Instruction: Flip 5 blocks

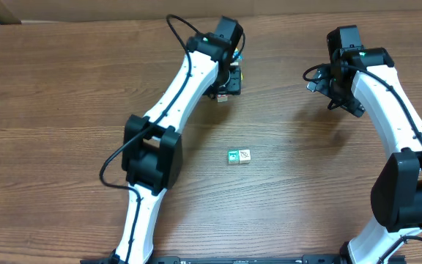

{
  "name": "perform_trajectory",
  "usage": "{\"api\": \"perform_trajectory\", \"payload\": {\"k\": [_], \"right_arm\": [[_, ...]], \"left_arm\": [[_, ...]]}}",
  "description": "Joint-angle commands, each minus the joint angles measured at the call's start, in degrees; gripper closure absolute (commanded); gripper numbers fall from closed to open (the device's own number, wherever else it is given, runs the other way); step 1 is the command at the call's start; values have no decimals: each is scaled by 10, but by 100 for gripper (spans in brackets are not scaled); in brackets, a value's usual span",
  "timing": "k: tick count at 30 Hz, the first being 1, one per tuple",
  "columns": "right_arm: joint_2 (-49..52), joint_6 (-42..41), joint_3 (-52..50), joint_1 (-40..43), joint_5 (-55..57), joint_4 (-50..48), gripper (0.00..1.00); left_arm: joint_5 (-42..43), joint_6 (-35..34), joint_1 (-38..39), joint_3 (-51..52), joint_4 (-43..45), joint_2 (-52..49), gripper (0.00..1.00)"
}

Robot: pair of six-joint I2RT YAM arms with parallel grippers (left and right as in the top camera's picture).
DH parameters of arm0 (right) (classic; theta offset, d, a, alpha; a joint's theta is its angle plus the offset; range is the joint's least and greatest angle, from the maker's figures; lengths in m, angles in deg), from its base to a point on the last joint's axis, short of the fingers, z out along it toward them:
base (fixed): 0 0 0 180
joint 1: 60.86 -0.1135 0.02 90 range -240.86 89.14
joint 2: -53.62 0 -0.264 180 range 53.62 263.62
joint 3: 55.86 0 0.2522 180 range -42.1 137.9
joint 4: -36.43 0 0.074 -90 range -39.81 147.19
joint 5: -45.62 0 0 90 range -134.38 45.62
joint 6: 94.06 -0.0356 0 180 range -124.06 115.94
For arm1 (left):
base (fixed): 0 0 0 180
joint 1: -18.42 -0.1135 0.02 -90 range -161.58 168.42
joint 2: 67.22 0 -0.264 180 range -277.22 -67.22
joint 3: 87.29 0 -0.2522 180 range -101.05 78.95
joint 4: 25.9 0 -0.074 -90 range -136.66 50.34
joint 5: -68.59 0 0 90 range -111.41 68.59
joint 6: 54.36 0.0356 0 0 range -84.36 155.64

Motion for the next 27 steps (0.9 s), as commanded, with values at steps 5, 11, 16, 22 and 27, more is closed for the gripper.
{"api": "perform_trajectory", "payload": {"k": [5,11,16,22,27], "right_arm": [[-13,0,3,-1,3,-3,0],[-13,0,3,-1,3,-3,0],[-13,0,3,-1,3,-3,0],[-13,0,3,-1,3,-3,0],[-13,0,3,-1,3,-3,0]], "left_arm": [[-30,-21,-5,8,39,-38,51],[-70,-22,-1,16,42,-39,56],[-72,-22,0,19,43,-39,58],[-72,-37,0,34,54,-39,57],[-68,-47,0,47,78,-39,61]]}}
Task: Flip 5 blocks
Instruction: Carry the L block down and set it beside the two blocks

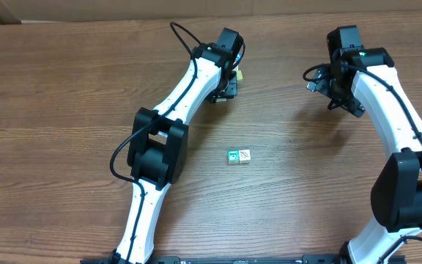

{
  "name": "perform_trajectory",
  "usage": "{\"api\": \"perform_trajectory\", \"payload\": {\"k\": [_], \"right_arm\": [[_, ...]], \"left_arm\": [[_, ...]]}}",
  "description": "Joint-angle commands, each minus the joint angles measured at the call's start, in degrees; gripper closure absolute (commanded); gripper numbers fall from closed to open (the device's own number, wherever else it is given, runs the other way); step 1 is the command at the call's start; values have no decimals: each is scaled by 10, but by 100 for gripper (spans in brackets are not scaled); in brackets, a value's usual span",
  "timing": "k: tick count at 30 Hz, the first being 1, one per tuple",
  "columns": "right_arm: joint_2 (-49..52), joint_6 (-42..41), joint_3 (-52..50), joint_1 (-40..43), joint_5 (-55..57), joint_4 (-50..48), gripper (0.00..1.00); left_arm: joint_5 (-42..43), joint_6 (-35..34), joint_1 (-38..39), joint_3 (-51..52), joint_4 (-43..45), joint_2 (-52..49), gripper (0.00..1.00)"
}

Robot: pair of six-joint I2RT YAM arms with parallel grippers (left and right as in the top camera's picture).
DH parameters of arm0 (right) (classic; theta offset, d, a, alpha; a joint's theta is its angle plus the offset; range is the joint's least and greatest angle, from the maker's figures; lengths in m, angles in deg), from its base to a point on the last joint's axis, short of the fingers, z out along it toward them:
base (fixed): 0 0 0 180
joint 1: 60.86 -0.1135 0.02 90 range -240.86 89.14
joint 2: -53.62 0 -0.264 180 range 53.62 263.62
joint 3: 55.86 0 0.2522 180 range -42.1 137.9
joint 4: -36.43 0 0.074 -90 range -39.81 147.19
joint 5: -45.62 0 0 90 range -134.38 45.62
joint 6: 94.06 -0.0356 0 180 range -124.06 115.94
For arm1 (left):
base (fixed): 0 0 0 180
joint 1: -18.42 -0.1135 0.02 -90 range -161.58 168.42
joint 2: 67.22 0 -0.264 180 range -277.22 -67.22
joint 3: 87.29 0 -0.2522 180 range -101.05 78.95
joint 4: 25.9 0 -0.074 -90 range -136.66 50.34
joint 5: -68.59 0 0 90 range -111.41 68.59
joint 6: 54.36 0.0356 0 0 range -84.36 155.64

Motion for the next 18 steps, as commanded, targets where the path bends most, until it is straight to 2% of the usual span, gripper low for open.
{"api": "perform_trajectory", "payload": {"k": [1,6,12,14,18], "right_arm": [[-13,0,3,-1,3,-3,0],[-13,0,3,-1,3,-3,0],[-13,0,3,-1,3,-3,0],[-13,0,3,-1,3,-3,0],[-13,0,3,-1,3,-3,0]], "left_arm": [[-7,-16,1,7,9,-1,62],[-7,-7,0,1,3,2,68],[-5,10,-2,-37,-51,40,86],[-5,10,-2,-47,-77,60,85],[13,10,-3,-51,-141,102,75]]}}
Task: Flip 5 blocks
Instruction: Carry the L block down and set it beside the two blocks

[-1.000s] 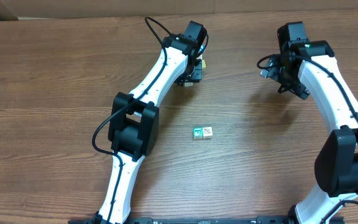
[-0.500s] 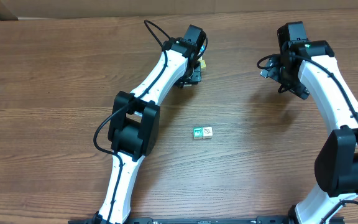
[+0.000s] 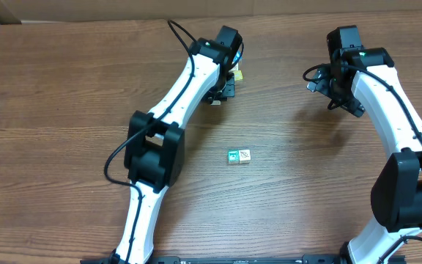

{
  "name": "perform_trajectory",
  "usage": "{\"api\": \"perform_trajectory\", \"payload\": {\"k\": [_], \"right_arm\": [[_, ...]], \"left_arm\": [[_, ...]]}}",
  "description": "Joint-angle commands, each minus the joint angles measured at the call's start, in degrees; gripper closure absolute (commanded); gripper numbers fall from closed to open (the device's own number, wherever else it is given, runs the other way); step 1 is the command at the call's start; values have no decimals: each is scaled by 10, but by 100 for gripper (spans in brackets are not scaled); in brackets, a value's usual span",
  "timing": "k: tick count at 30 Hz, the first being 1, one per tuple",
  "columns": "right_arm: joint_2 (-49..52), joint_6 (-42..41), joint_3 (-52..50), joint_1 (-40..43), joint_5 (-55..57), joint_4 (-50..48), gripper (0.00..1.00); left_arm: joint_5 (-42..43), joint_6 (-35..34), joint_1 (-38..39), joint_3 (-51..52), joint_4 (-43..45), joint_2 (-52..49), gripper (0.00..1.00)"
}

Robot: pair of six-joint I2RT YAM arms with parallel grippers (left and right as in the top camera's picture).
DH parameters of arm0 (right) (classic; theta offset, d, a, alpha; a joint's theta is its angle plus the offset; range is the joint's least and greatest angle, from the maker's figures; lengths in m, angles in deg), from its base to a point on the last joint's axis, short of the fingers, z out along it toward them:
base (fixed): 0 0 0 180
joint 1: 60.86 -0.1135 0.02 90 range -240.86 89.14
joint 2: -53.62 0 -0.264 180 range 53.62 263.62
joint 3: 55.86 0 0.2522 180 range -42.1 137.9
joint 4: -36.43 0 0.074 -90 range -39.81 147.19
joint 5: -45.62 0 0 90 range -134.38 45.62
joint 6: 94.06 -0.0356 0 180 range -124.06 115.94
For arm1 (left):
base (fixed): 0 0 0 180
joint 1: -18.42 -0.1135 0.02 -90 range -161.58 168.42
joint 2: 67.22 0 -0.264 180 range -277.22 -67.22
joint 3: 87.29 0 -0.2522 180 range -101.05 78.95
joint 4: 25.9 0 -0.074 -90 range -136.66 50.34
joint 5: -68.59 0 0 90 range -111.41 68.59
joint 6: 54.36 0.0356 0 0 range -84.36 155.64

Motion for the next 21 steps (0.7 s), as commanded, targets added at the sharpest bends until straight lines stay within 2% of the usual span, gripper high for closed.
{"api": "perform_trajectory", "payload": {"k": [1,5,6,7,8,9,10,11,12,14,15,17,21], "right_arm": [[-13,0,3,-1,3,-4,0],[-13,0,3,-1,3,-4,0],[-13,0,3,-1,3,-4,0],[-13,0,3,-1,3,-4,0],[-13,0,3,-1,3,-4,0],[-13,0,3,-1,3,-4,0],[-13,0,3,-1,3,-4,0],[-13,0,3,-1,3,-4,0],[-13,0,3,-1,3,-4,0],[-13,0,3,-1,3,-4,0],[-13,0,3,-1,3,-4,0],[-13,0,3,-1,3,-4,0],[-13,0,3,-1,3,-4,0]], "left_arm": [[20,8,-3,-24,-47,74,74],[42,8,-3,-24,-144,89,64],[43,9,-3,-23,-172,88,55],[45,13,-3,-22,-191,86,37],[46,18,-3,-22,-206,85,13],[48,22,-3,-22,-216,85,4],[48,23,-3,-22,-223,85,0],[47,24,-3,-22,-226,85,2],[47,27,-3,-22,-227,86,9],[47,27,-3,-22,-227,88,28],[46,27,-3,-22,-228,89,48],[44,26,-3,-22,-229,92,96],[50,20,-2,-22,-236,93,96]]}}
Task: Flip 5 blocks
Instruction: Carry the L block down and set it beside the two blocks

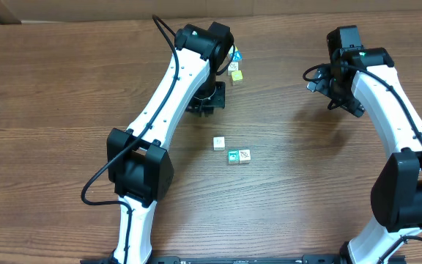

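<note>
Two small blocks, one green (233, 155) and one white with red (245, 155), lie side by side mid-table. A white block (219, 142) rests just left of and behind them. More blocks sit at the back: a blue-and-white one (234, 56) and a yellow one (237, 72). My left gripper (205, 103) hangs between the back blocks and the white block, touching neither; its fingers look spread and empty. My right gripper (337, 97) hovers at the back right, far from every block, its fingers too dark to read.
A brown wooden table (64, 132) carries everything. A cardboard wall (123, 9) runs along the far edge. The left arm's elbow (138, 165) sits over the front left, and the right arm (401, 125) runs along the right side.
My left gripper moved from the back blocks to a spot nearer the front and left. A white block now lies beside the middle pair, where none lay before. The right arm has not moved.
My left gripper stood down at the cluster of back blocks through all three earlier moments, shifting only slightly, with two blocks alone mid-table. Now it is away from the cluster, and a third block lies by that pair. The right arm stayed still throughout.
</note>
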{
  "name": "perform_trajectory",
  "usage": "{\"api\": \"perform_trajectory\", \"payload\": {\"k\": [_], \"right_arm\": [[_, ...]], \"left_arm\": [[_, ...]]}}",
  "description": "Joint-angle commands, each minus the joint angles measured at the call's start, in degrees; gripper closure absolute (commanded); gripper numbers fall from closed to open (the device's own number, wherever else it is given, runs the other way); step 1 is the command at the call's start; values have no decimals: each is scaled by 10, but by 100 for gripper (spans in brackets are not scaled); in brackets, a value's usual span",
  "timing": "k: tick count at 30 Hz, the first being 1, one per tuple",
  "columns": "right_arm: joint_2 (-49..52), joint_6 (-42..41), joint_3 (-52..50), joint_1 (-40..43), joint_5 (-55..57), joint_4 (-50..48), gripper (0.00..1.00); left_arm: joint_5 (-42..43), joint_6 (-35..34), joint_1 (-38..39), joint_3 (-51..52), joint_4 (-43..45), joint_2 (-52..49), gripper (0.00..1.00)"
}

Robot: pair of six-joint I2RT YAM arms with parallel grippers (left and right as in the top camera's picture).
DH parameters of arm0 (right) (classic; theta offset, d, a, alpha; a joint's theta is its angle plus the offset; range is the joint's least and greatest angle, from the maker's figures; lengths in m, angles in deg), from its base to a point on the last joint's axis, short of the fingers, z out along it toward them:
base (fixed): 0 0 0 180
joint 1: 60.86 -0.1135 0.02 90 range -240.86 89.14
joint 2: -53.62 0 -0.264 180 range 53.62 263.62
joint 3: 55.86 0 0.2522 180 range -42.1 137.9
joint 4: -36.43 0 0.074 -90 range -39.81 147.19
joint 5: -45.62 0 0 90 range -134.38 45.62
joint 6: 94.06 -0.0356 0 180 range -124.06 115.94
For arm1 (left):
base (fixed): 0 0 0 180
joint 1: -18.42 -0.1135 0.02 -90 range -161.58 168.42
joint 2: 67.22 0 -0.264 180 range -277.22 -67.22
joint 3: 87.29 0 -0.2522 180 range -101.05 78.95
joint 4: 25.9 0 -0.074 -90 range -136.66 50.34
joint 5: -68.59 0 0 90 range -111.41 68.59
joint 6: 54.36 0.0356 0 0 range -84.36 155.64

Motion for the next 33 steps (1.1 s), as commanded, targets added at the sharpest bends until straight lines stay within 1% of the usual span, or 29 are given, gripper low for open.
{"api": "perform_trajectory", "payload": {"k": [1,2,5,7,8,9,10,11,12,13,14,15,20,23,29,33], "right_arm": [[-13,0,3,-1,3,-3,0],[-13,0,3,-1,3,-3,0],[-13,0,3,-1,3,-3,0],[-13,0,3,-1,3,-3,0],[-13,0,3,-1,3,-3,0],[-13,0,3,-1,3,-3,0],[-13,0,3,-1,3,-3,0],[-13,0,3,-1,3,-3,0],[-13,0,3,-1,3,-3,0],[-13,0,3,-1,3,-3,0],[-13,0,3,-1,3,-3,0],[-13,0,3,-1,3,-3,0],[-13,0,3,-1,3,-3,0],[-13,0,3,-1,3,-3,0],[-13,0,3,-1,3,-3,0],[-13,0,3,-1,3,-3,0]], "left_arm": [[11,0,2,-4,-10,7,96],[11,-1,6,-4,-15,7,94],[10,-11,18,-3,-20,7,86],[11,-16,24,3,-4,7,75],[11,-19,28,7,6,7,63],[10,-20,31,13,16,7,57],[10,-21,33,19,28,7,56],[9,-26,35,27,40,7,59],[8,-31,37,36,51,7,70],[8,-34,38,46,65,7,84],[6,-36,39,56,76,7,94],[6,-41,40,68,89,7,96],[6,-46,39,144,160,7,96],[6,-46,39,202,217,7,96],[7,-45,39,248,270,7,96],[29,-45,39,256,268,7,96]]}}
